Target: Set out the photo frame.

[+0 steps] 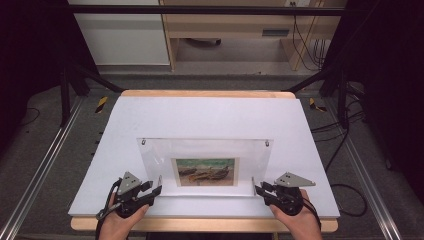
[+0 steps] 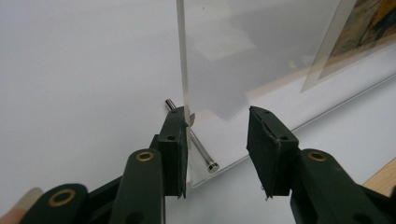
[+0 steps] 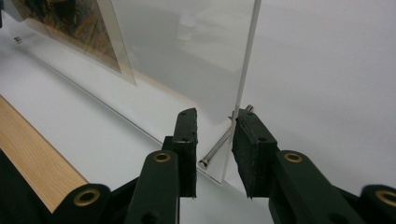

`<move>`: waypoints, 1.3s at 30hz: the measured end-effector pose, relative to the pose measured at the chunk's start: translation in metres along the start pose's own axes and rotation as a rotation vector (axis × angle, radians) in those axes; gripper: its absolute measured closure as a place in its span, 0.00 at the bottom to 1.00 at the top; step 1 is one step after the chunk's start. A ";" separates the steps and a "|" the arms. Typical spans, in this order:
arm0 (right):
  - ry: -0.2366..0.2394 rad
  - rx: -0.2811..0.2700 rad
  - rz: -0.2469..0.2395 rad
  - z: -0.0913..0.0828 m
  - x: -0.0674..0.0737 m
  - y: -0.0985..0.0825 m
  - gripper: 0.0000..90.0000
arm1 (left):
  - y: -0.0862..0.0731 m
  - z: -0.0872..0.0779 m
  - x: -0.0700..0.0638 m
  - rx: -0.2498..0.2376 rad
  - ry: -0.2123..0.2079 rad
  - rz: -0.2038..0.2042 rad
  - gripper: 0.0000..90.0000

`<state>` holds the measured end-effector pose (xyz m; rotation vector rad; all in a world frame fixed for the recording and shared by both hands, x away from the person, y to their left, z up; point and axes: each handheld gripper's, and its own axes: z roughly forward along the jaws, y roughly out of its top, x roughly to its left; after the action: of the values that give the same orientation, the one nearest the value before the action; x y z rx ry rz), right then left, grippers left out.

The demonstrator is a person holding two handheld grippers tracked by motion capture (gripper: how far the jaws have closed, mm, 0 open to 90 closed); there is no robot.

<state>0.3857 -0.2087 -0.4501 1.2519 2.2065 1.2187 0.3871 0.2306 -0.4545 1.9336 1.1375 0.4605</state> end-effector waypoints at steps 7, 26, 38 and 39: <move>0.002 -0.005 0.004 0.000 0.001 0.000 0.75 | -0.001 0.000 -0.001 -0.008 0.007 -0.001 0.65; -0.156 -0.040 -0.106 -0.013 0.002 0.001 0.23 | 0.001 -0.009 -0.010 -0.012 0.019 0.042 0.24; -0.251 -0.158 -0.042 -0.037 -0.013 0.004 0.14 | -0.001 -0.028 -0.003 -0.067 -0.012 0.061 0.10; -0.262 -0.167 -0.036 -0.038 -0.014 0.004 0.14 | -0.001 -0.029 -0.001 -0.070 -0.014 0.057 0.09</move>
<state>0.3723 -0.2392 -0.4270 1.2227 1.8927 1.1281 0.3666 0.2439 -0.4381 1.9092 1.0456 0.5099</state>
